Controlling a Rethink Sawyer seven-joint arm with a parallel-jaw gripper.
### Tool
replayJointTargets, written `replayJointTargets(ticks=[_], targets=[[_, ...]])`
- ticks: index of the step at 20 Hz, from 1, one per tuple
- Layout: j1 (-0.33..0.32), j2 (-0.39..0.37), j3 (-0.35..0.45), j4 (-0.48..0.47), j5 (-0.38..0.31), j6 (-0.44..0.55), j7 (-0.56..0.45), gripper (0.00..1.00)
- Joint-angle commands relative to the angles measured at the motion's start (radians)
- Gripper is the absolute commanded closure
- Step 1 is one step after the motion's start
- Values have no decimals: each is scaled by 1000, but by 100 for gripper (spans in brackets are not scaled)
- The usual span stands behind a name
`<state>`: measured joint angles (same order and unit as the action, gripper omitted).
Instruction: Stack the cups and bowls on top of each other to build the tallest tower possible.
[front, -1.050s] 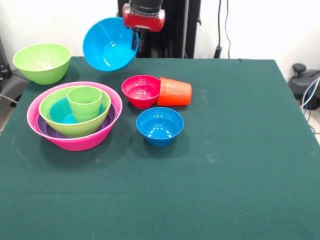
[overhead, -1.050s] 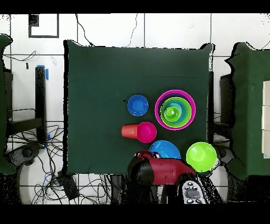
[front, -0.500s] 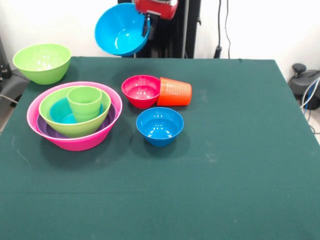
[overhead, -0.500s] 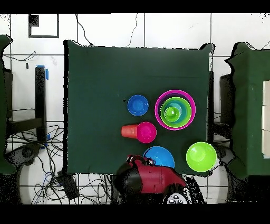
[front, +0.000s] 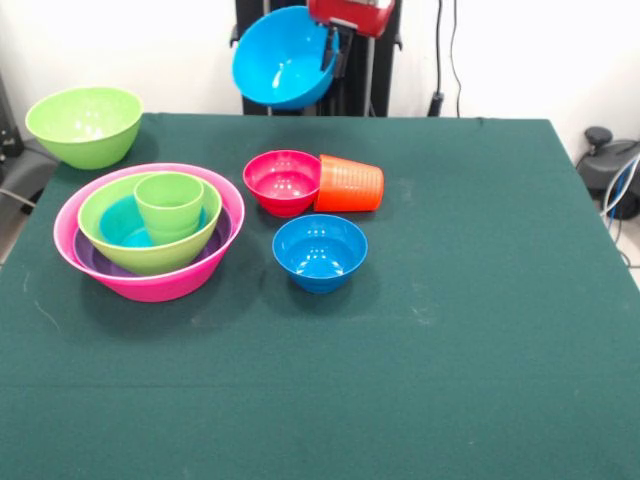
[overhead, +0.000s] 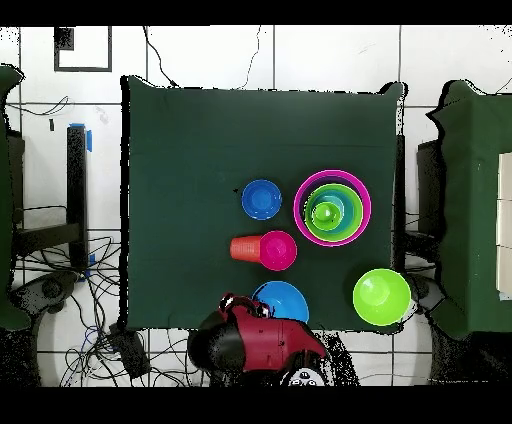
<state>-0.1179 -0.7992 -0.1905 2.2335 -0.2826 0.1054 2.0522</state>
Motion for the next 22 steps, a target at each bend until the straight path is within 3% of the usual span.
replayJointTargets(ticks=[1, 9, 22], targets=[[32, 142, 87, 68, 91, -153, 253, 100], [84, 214, 127, 57, 166, -241, 348, 100], [145, 257, 169, 43, 252, -319, 456, 100]])
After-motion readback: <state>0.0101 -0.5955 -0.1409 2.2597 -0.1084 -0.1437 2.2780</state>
